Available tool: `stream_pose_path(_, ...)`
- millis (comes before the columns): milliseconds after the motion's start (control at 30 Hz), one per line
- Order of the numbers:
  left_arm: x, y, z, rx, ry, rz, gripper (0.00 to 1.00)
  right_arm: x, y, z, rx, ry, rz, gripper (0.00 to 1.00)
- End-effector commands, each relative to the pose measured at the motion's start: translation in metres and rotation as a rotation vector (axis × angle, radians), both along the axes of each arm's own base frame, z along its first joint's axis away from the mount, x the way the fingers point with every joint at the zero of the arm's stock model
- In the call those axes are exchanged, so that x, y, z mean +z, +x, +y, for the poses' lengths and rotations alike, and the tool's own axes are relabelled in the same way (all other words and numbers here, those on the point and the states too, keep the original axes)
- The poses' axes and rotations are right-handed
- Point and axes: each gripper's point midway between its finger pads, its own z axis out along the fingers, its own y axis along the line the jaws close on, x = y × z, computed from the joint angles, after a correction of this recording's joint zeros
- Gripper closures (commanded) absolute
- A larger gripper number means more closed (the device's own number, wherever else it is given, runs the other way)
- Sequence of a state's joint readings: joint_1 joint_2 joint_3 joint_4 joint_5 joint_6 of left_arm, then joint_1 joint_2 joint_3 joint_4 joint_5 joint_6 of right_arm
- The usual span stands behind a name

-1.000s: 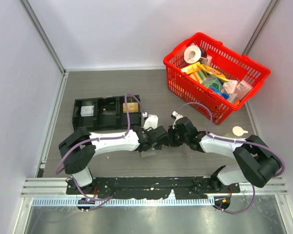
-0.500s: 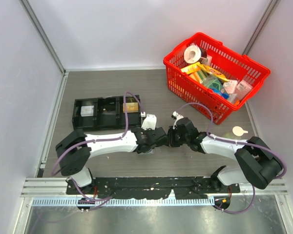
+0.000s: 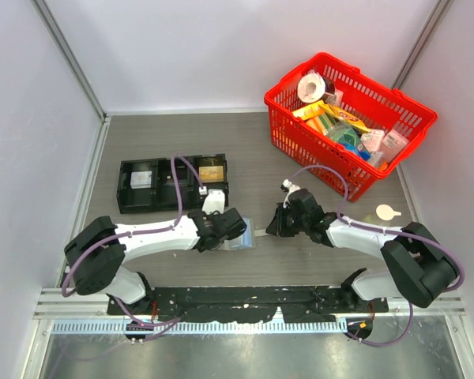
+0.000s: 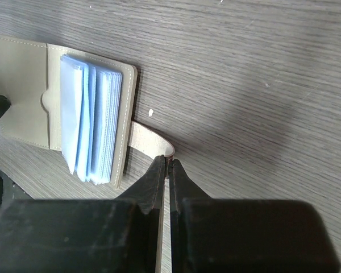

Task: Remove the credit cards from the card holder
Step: Open the card holder at the center of the board.

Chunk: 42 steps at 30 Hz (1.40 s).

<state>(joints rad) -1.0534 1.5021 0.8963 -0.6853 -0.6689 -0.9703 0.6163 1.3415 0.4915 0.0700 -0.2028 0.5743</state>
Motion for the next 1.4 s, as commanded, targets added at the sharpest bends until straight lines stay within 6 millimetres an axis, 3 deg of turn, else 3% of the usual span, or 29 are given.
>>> stream_pose_path(0,-0.009,-0.004,0.006,0.060,-0.117,0.014,0.71,0.009,0.005,-0.002,0.006,-0.009,-0.031,0.97)
stream_pose_path(133,-0.020,-0.007,0.000,0.064,-0.208,0.033,0.85,0.028,0.005,0.002,0.038,0.002,-0.044,0.78)
stream_pose_path(233,-0.024,-0.010,-0.005,0.063,-0.246,0.048,0.90,0.055,0.009,0.009,0.059,0.029,-0.079,0.61)
stream_pose_path(333,-0.026,-0.011,-0.011,0.057,-0.273,0.056,0.94,0.087,0.012,0.015,0.076,0.068,-0.126,0.57)
stream_pose_path(467,-0.027,-0.010,-0.014,0.056,-0.285,0.059,0.95,0.109,0.010,0.028,0.121,0.117,-0.139,0.56)
stream_pose_path(600,-0.018,-0.011,-0.015,0.053,-0.311,0.046,0.87,0.102,0.010,0.040,0.153,0.115,-0.122,0.59)
stream_pose_path(667,-0.004,-0.010,-0.016,0.049,-0.350,0.023,0.79,0.094,0.012,0.046,0.162,0.121,-0.106,0.69)
stream_pose_path(900,0.049,-0.007,-0.023,0.009,-0.488,-0.060,0.56,0.078,0.002,0.098,0.287,0.154,-0.052,0.74)
stream_pose_path(933,0.056,-0.007,-0.027,0.000,-0.517,-0.068,0.53,0.083,0.005,0.106,0.298,0.177,-0.075,0.74)
stream_pose_path(1033,0.076,-0.009,-0.038,-0.039,-0.610,-0.081,0.51,0.081,0.002,0.127,0.339,0.215,-0.069,0.74)
stream_pose_path(1167,0.097,-0.011,-0.054,-0.082,-0.735,-0.098,0.51,0.064,-0.002,0.144,0.388,0.212,-0.030,0.74)
stream_pose_path(1367,0.090,-0.015,-0.062,-0.093,-0.761,-0.069,0.57,0.032,-0.007,0.154,0.413,0.176,0.030,0.75)
